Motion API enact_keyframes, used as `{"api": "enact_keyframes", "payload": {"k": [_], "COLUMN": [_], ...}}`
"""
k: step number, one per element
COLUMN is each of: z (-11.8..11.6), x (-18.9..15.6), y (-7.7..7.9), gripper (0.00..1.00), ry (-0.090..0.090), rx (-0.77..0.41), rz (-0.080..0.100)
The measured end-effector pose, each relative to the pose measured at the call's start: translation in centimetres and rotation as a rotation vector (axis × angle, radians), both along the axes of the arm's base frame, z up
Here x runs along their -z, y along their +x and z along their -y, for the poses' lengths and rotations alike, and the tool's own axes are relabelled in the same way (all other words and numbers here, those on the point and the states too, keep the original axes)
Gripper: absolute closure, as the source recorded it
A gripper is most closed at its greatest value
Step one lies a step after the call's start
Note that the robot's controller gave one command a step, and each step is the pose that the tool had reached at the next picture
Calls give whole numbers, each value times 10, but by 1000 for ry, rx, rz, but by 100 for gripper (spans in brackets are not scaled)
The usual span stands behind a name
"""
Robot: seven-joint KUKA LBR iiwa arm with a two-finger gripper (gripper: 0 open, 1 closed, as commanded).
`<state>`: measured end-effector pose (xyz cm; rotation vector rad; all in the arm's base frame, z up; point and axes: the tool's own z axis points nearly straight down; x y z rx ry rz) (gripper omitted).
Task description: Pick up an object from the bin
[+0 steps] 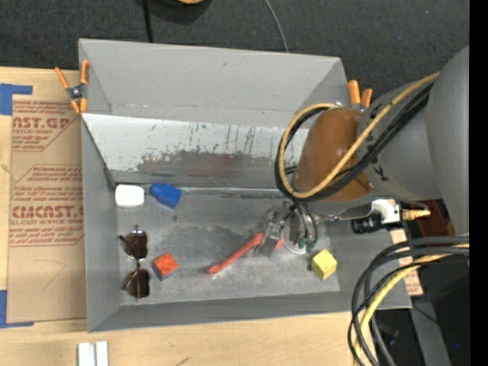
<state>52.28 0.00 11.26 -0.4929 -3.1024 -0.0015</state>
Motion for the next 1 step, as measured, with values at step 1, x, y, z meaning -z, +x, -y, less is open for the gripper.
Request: {"api": "enact_keyframes", "payload": {"k": [1], "z": [0], "x": [-14], "y": [1], "gripper": [100], "ry": [0], "rx": [0], "rz": [3]}}
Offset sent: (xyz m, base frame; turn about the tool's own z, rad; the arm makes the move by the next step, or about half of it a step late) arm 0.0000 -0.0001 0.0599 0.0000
